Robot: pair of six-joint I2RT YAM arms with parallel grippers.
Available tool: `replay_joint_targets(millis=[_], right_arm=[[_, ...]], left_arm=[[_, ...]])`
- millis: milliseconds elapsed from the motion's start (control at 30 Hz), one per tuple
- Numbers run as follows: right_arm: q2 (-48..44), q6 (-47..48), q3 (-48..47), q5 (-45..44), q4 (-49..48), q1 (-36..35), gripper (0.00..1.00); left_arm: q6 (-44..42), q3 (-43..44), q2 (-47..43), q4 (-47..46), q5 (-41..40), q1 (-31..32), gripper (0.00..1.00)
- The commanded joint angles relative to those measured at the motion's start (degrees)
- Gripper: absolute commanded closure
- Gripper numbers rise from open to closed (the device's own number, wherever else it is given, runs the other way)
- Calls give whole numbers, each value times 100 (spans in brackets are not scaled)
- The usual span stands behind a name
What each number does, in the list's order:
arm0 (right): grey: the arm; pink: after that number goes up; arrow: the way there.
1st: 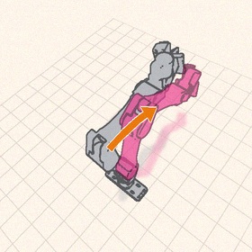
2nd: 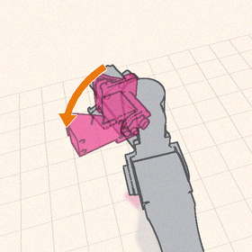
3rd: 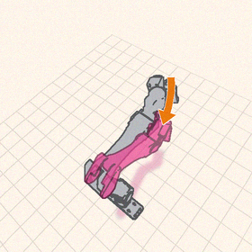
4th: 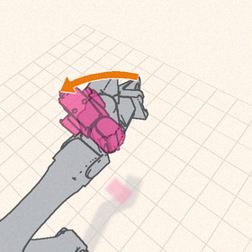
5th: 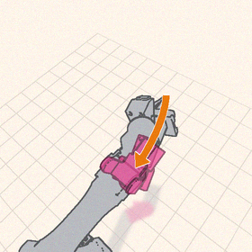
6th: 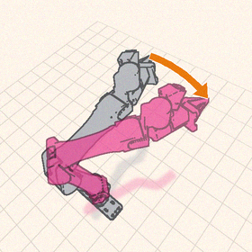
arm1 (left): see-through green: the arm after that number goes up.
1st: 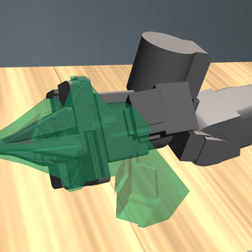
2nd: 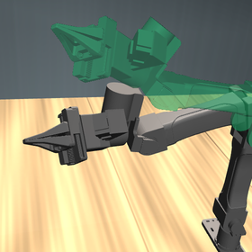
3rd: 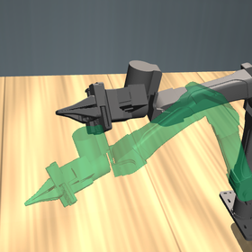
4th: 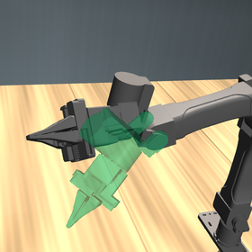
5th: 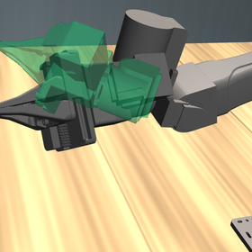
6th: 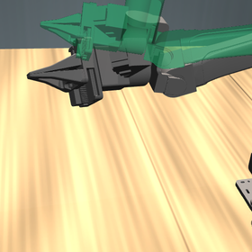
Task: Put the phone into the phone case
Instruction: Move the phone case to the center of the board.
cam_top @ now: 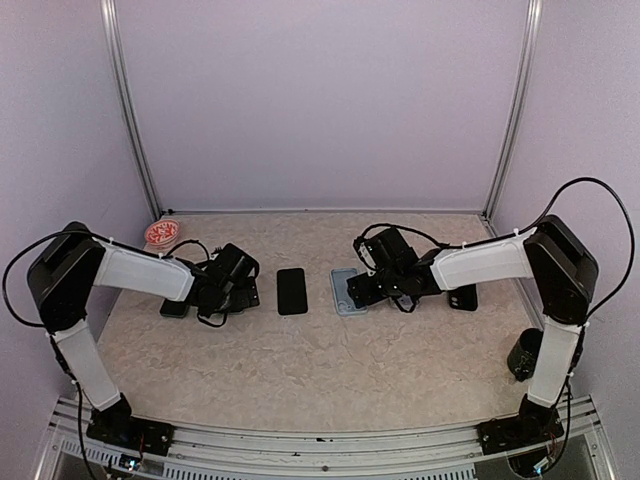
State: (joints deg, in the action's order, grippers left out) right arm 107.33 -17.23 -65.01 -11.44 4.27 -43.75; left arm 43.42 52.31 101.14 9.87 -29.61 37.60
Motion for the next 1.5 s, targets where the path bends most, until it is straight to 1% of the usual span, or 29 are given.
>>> replay_joint_targets(millis=[0,100,400,733,767,800,867,933,1033,1233,1467], right_arm=[[320,114,-396,-99,204,208,19],[543,188,-604,-101,300,314,26],[953,151,-998,272,331,501,48],[1376,155,-1328,161,471,508,60],[1398,141,-1338,153,474,515,62],[1423,123,-1347,139,484,508,68],[1440,96,-1343,141,492,508,73],[1399,54,-1307,164,487,513,80],[1268,-51,-1135,268,432,509,88],[720,-291,-555,397,265,476,99],[-93,-621,232,396,144,183,100]], left_arm=[[33,-87,-347,69,-174,193,1],[77,-144,-504,129,-230,293,1],[196,-296,-982,377,-507,651,1],[325,-456,-1063,430,-564,797,1],[325,-458,-1062,428,-565,808,1],[325,-458,-1054,429,-572,816,1],[325,-461,-1044,428,-581,826,1],[325,-463,-1015,407,-597,827,1],[334,-492,-962,383,-615,827,1],[368,-516,-786,277,-594,827,1],[385,-544,-713,124,-555,874,1]])
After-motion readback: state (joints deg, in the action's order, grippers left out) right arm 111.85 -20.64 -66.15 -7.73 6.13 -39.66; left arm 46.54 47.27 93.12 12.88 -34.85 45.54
